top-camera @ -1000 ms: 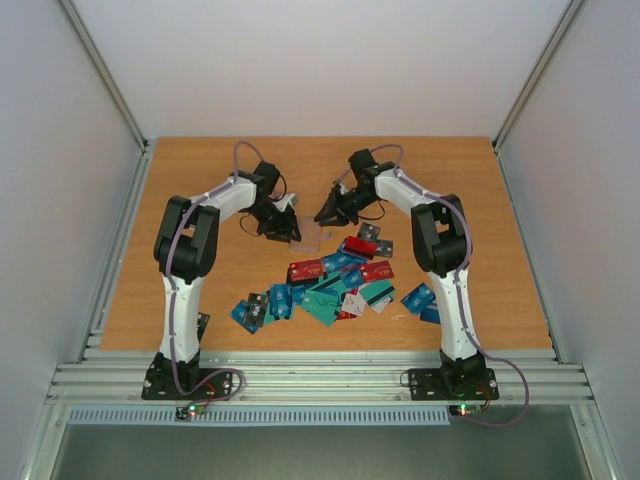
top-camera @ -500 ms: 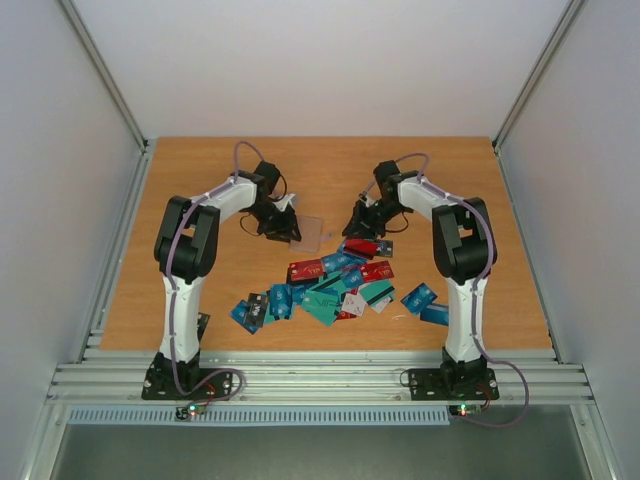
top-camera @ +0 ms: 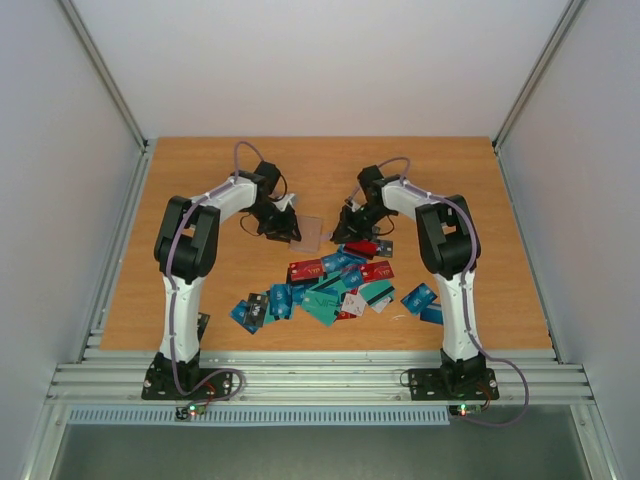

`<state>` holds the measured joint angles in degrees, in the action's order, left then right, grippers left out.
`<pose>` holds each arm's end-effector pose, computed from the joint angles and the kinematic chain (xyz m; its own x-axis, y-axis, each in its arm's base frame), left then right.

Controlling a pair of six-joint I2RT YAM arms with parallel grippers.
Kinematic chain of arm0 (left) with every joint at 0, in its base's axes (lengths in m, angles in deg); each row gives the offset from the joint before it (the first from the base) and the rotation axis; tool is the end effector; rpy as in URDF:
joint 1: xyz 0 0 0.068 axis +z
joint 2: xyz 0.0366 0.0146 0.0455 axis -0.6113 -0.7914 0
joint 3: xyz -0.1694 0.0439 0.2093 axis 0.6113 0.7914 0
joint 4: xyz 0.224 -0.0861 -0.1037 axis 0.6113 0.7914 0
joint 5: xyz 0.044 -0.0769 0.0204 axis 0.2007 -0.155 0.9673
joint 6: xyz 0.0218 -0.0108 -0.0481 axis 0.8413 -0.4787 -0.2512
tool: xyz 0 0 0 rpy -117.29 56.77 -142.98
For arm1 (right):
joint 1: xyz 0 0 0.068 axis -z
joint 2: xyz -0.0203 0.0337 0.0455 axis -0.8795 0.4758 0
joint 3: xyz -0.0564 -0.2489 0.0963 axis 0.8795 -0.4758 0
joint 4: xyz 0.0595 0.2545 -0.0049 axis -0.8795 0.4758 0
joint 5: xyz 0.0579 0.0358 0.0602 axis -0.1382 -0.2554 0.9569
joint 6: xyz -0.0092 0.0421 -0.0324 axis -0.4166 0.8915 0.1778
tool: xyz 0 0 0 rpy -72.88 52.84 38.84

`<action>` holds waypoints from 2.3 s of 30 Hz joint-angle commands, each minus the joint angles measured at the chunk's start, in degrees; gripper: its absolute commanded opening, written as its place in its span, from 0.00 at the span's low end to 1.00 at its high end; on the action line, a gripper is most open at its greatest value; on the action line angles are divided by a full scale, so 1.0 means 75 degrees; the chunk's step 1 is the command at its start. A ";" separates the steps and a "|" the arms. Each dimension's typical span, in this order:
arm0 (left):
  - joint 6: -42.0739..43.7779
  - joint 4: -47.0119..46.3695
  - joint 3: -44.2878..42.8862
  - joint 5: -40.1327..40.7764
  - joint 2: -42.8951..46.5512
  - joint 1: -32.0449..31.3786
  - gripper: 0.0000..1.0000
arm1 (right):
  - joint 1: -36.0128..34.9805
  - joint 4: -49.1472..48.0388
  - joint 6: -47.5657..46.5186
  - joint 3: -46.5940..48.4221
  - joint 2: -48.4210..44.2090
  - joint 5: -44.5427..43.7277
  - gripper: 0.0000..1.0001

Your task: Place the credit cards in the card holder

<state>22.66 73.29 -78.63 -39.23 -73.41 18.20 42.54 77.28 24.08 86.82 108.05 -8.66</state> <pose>0.3956 -0.1598 0.1416 -0.9799 0.1960 -0.0381 0.1860 0.8265 -0.5312 0.4036 0.1652 0.1227 -0.9444 -0.3039 -0.1259 -0.3041 0.6610 0.6860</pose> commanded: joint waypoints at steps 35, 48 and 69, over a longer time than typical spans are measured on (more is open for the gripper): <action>0.0024 0.0128 -0.0170 0.0231 -0.0474 -0.0097 0.34 | -0.0716 0.0590 -0.0025 0.1395 0.0486 0.0516 0.15; 0.0036 0.0128 -0.0185 0.0204 -0.0492 -0.0097 0.34 | -0.0844 0.0515 -0.0052 0.1266 0.0373 0.0555 0.23; 0.0035 0.0121 -0.0123 0.0190 -0.0455 -0.0097 0.34 | -0.1045 0.1606 -0.0655 0.1945 0.0530 -0.0646 0.22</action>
<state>22.64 74.32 -79.65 -39.09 -74.02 18.11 35.39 86.89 20.08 98.43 111.72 -11.41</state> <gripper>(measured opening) 0.339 0.209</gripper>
